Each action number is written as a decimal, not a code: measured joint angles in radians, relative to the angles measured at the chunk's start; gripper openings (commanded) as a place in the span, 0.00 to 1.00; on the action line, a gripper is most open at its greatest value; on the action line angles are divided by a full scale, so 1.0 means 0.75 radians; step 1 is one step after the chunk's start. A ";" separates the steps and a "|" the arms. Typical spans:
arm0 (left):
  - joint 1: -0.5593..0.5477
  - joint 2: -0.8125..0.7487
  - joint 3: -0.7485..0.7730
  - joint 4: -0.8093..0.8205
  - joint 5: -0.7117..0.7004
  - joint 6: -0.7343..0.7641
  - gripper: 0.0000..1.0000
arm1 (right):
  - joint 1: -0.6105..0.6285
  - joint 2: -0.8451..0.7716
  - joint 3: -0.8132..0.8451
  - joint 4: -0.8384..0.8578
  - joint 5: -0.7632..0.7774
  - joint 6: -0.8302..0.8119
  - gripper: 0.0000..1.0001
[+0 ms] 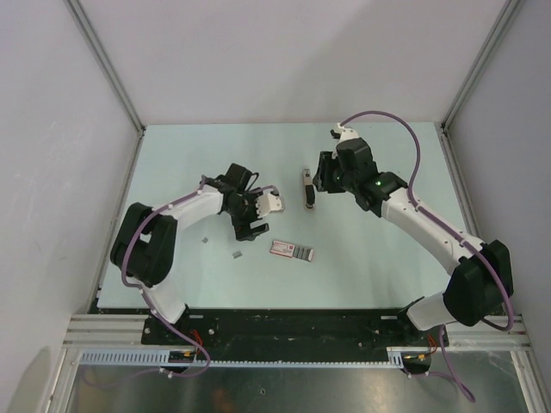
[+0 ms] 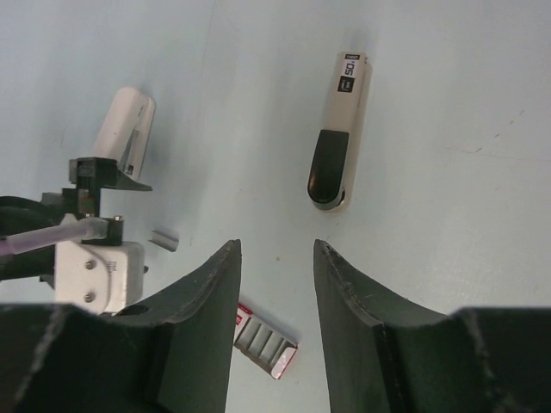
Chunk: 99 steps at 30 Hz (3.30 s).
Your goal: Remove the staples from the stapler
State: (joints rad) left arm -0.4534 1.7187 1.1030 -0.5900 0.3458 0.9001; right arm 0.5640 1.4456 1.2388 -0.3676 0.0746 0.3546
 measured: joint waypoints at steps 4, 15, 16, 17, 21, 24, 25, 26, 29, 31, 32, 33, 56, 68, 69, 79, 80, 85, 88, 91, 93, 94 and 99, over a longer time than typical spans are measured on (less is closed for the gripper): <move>-0.010 0.035 0.021 -0.003 -0.001 -0.001 0.93 | -0.006 0.000 -0.006 0.019 -0.032 0.015 0.41; -0.055 0.124 0.058 -0.011 -0.026 -0.007 0.77 | -0.017 0.000 -0.031 0.040 -0.072 0.037 0.38; -0.059 0.127 0.058 -0.011 -0.031 -0.008 0.74 | -0.017 0.000 -0.032 0.041 -0.074 0.040 0.37; -0.064 0.130 0.058 -0.012 -0.037 -0.010 0.72 | -0.017 0.000 -0.034 0.043 -0.075 0.044 0.37; -0.073 0.131 0.058 -0.015 -0.043 -0.013 0.65 | -0.020 0.000 -0.039 0.048 -0.076 0.049 0.36; -0.073 0.132 0.058 -0.015 -0.050 -0.015 0.61 | -0.020 0.000 -0.039 0.050 -0.078 0.050 0.33; -0.073 0.132 0.058 -0.016 -0.050 -0.017 0.59 | -0.020 -0.001 -0.039 0.050 -0.082 0.051 0.32; -0.074 0.132 0.058 -0.016 -0.050 -0.018 0.57 | -0.020 0.000 -0.039 0.051 -0.087 0.051 0.30; -0.074 0.133 0.059 -0.017 -0.053 -0.028 0.53 | -0.020 0.000 -0.039 0.054 -0.099 0.055 0.27; -0.075 0.135 0.061 -0.019 -0.054 -0.038 0.49 | -0.020 0.000 -0.040 0.060 -0.104 0.060 0.24; -0.076 0.135 0.061 -0.019 -0.055 -0.039 0.47 | -0.020 0.000 -0.041 0.061 -0.107 0.061 0.22; -0.078 0.135 0.061 -0.020 -0.055 -0.043 0.45 | -0.020 0.000 -0.041 0.060 -0.110 0.061 0.21; -0.091 0.151 0.088 -0.028 -0.047 -0.117 0.03 | -0.018 -0.001 -0.041 0.061 -0.123 0.076 0.35; 0.024 0.133 0.446 -0.057 0.181 -0.454 0.00 | -0.073 -0.119 -0.041 0.084 -0.233 0.095 0.55; 0.050 0.126 0.487 -0.055 0.229 -0.503 0.00 | -0.081 -0.131 -0.041 0.094 -0.253 0.097 0.55; 0.228 0.095 0.842 -0.026 0.886 -1.050 0.00 | -0.102 -0.158 -0.106 0.361 -0.579 0.178 0.57; 0.224 0.101 0.867 -0.024 0.945 -1.098 0.00 | -0.102 -0.160 -0.121 0.398 -0.615 0.193 0.57; 0.213 0.132 0.943 0.014 1.154 -1.291 0.00 | -0.098 -0.170 -0.179 0.570 -0.728 0.272 0.57; 0.213 0.138 0.949 0.047 1.222 -1.377 0.00 | -0.086 -0.170 -0.203 0.678 -0.760 0.324 0.57; 0.210 0.142 0.949 0.082 1.267 -1.451 0.00 | -0.065 -0.169 -0.228 0.791 -0.776 0.378 0.57; 0.205 0.142 0.949 0.109 1.290 -1.497 0.00 | -0.048 -0.163 -0.238 0.860 -0.785 0.409 0.57; 0.202 0.142 0.949 0.127 1.299 -1.519 0.00 | -0.037 -0.153 -0.238 0.906 -0.789 0.431 0.57; 0.192 0.142 0.946 0.197 1.327 -1.614 0.00 | -0.002 -0.094 -0.238 1.051 -0.794 0.494 0.57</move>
State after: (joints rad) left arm -0.3092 1.8256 1.8122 -0.4419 1.3411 -0.3107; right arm 0.5629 1.3750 1.0603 0.4210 -0.5213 0.7250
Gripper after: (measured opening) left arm 0.066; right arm 0.567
